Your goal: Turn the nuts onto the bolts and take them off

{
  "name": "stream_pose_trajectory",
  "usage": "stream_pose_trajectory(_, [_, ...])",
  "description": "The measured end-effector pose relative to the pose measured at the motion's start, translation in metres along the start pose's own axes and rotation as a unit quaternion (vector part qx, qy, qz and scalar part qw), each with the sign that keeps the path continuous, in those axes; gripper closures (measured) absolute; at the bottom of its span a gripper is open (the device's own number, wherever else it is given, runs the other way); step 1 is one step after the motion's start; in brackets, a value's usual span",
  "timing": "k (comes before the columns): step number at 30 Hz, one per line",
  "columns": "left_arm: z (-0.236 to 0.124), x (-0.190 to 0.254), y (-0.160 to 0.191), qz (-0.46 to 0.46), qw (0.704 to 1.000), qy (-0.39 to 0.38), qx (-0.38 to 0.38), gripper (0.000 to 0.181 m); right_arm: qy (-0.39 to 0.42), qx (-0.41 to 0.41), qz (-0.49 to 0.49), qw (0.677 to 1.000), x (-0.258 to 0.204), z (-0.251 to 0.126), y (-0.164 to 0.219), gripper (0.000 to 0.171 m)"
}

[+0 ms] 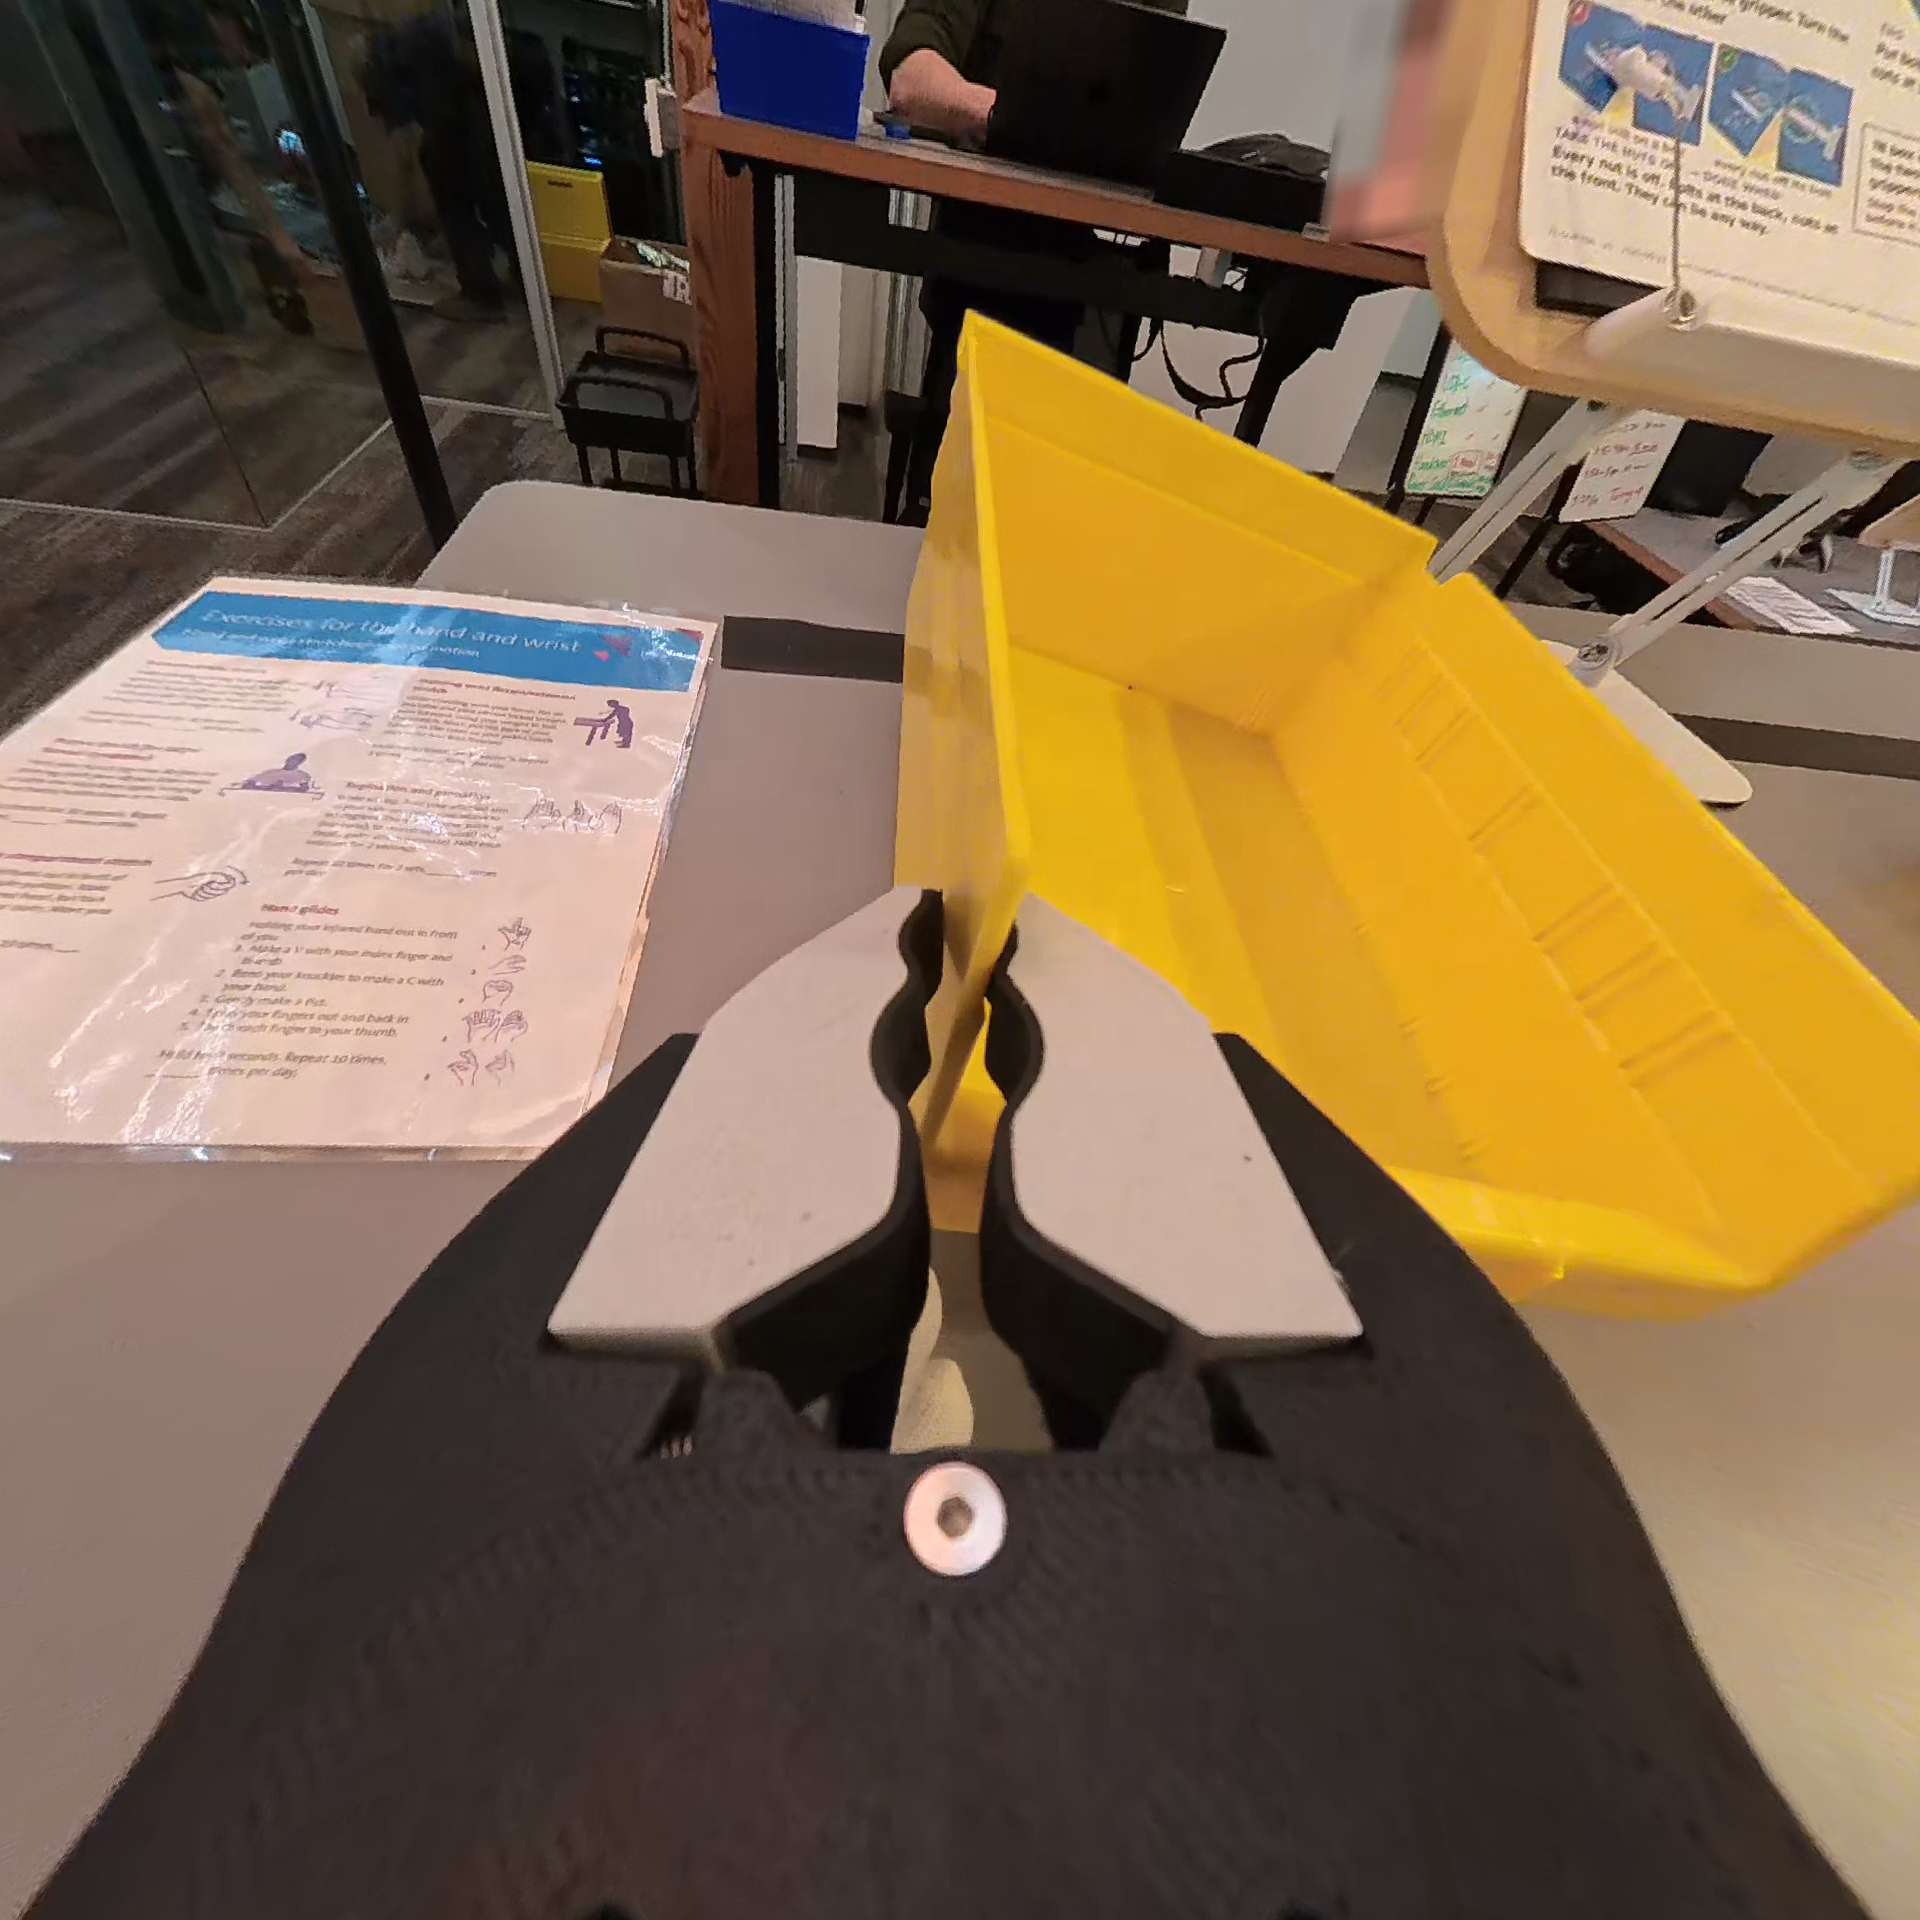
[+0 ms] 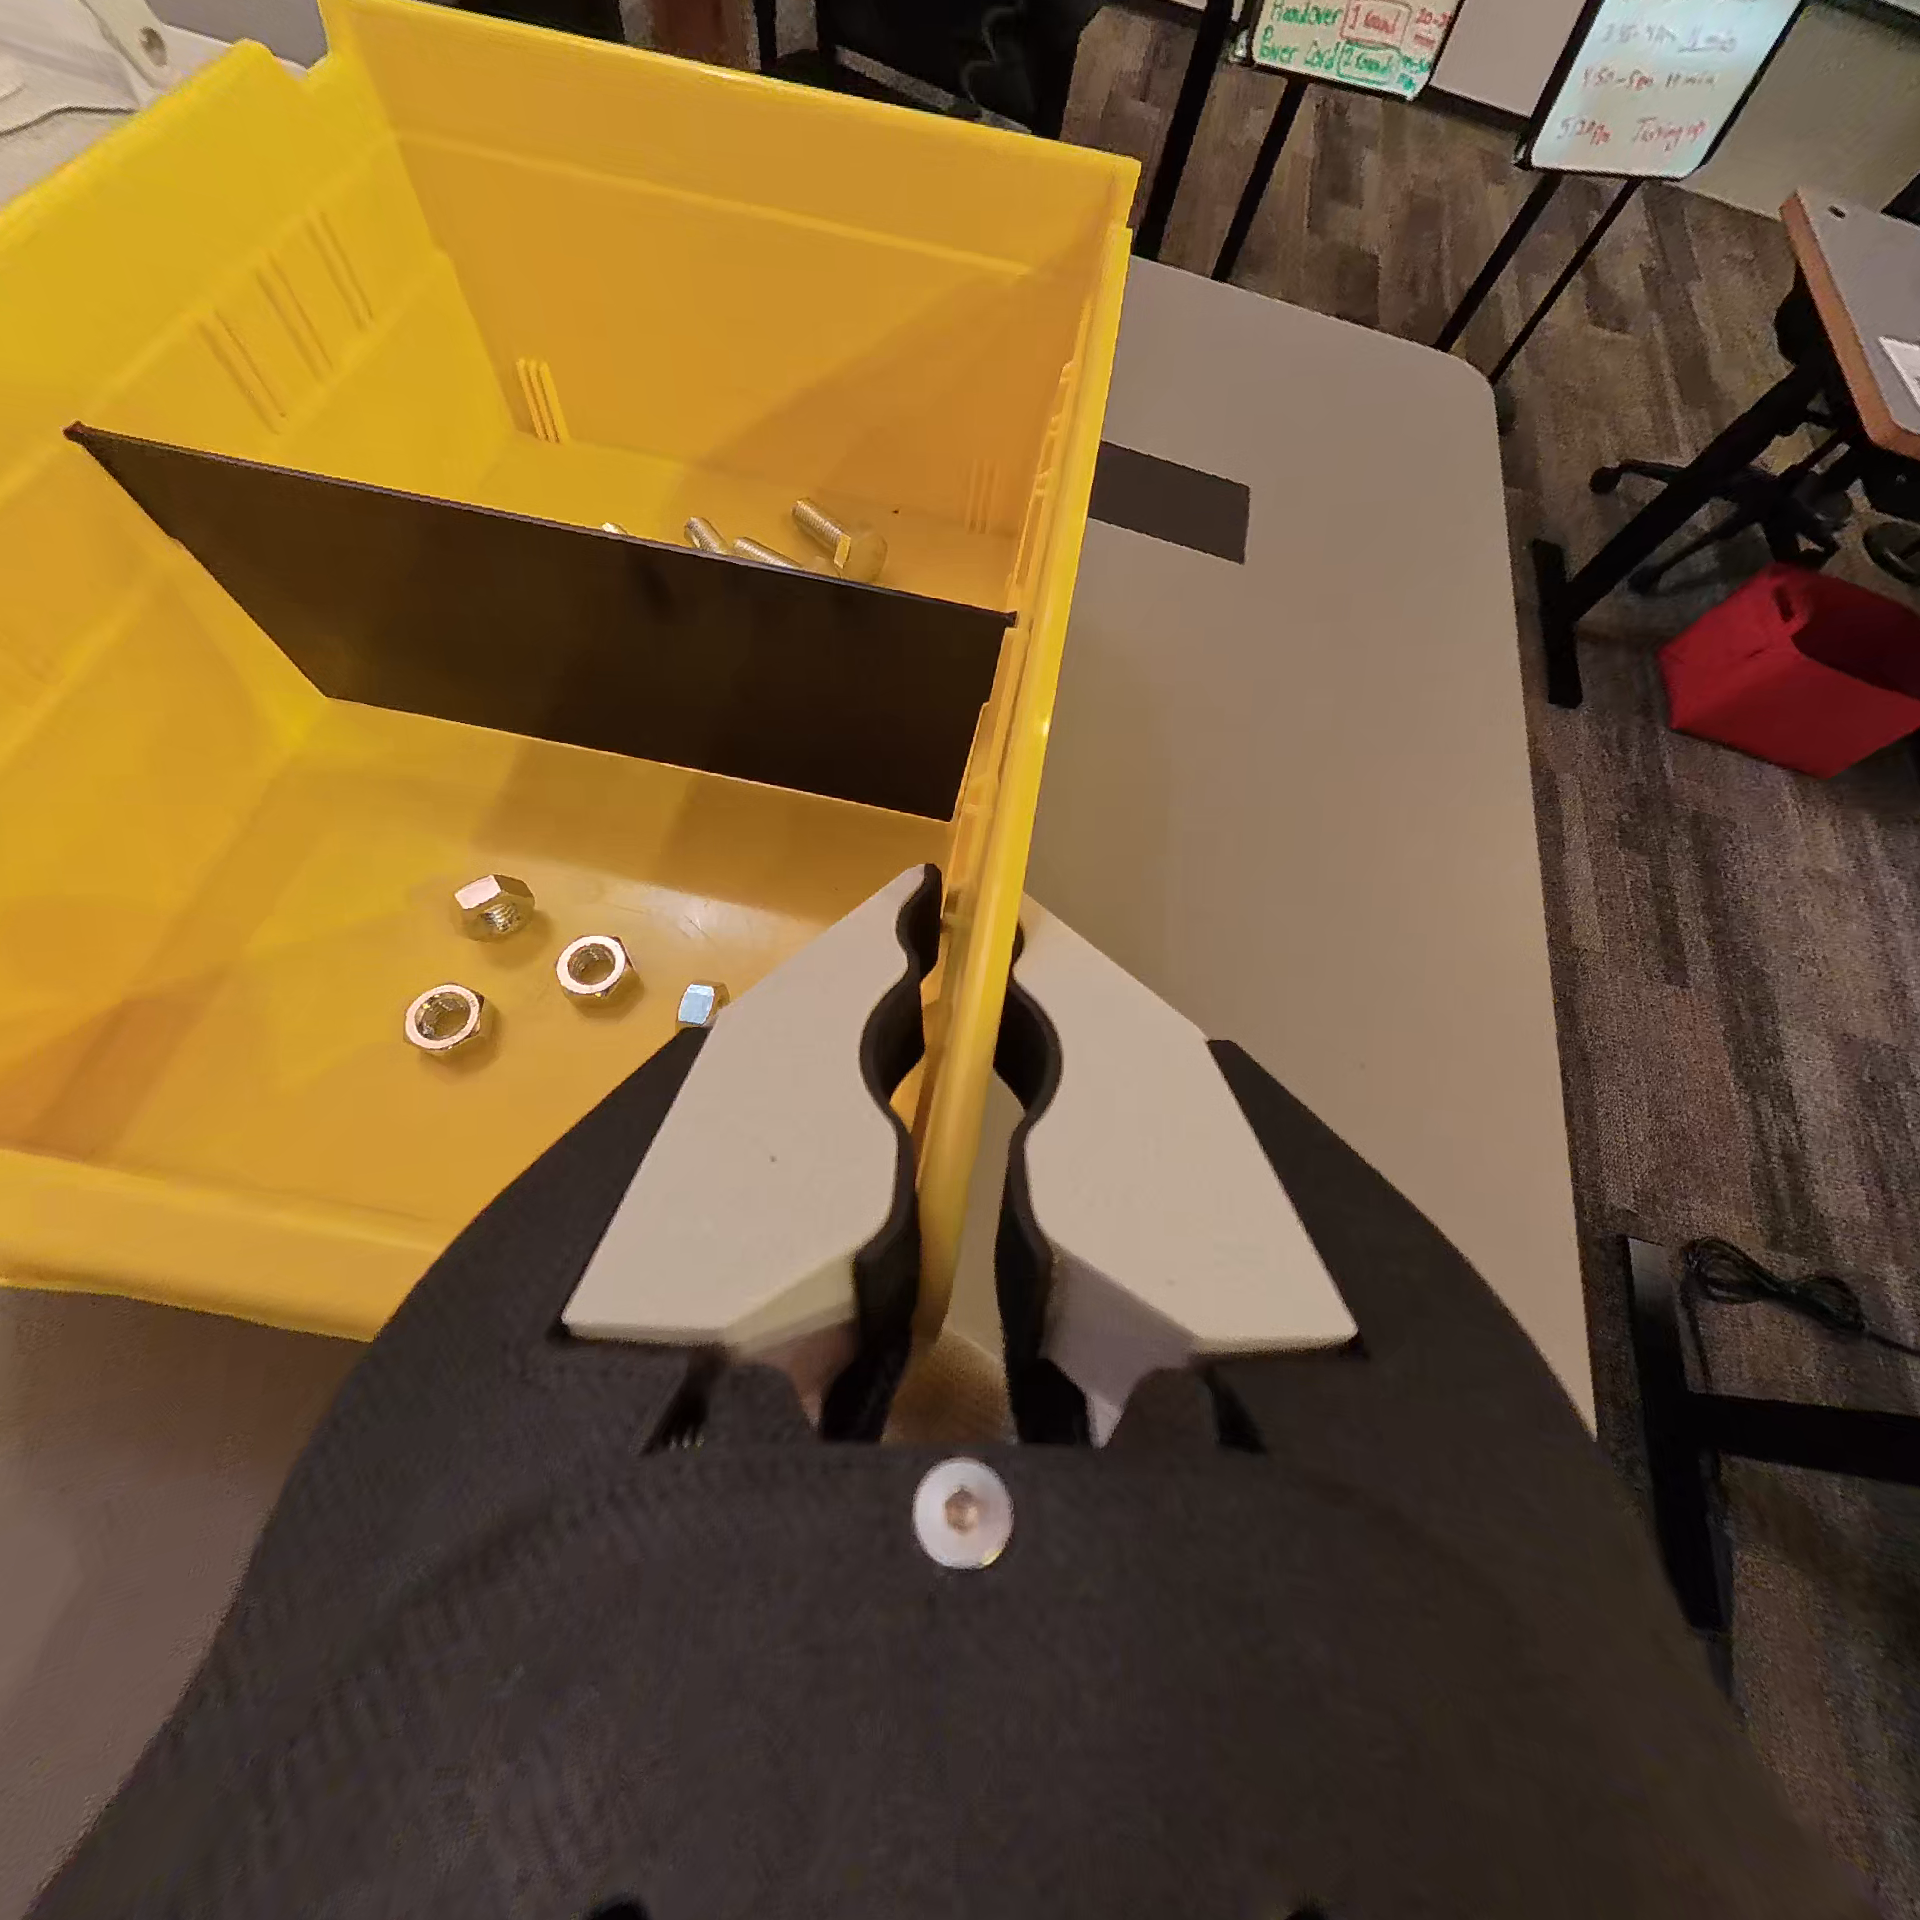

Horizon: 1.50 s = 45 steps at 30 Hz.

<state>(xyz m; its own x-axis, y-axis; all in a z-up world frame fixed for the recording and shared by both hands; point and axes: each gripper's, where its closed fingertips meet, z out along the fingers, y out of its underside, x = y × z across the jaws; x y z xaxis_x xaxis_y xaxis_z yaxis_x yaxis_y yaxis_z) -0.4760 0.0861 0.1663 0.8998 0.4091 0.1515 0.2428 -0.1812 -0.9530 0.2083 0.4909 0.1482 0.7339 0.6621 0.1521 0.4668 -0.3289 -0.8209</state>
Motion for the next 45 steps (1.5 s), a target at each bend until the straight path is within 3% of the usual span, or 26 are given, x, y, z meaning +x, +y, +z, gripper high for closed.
stream_pose_trajectory(10, [-0.022, 0.012, -0.009, 0.014, 0.999, 0.003, 0.03, 0.174, -0.034, 0.0, -0.021, 0.999, -0.053, 0.0, -0.01, 0.167])
stream_pose_trajectory(29, [-0.094, 0.007, -0.017, 0.067, 0.993, -0.068, 0.07, 0.175, -0.114, 0.01, -0.054, 0.992, -0.158, 0.01, -0.026, 0.167])
stream_pose_trajectory(45, [-0.109, 0.015, -0.031, 0.062, 0.983, -0.036, 0.168, 0.175, -0.152, 0.016, -0.07, 0.986, -0.224, 0.02, -0.031, 0.161])
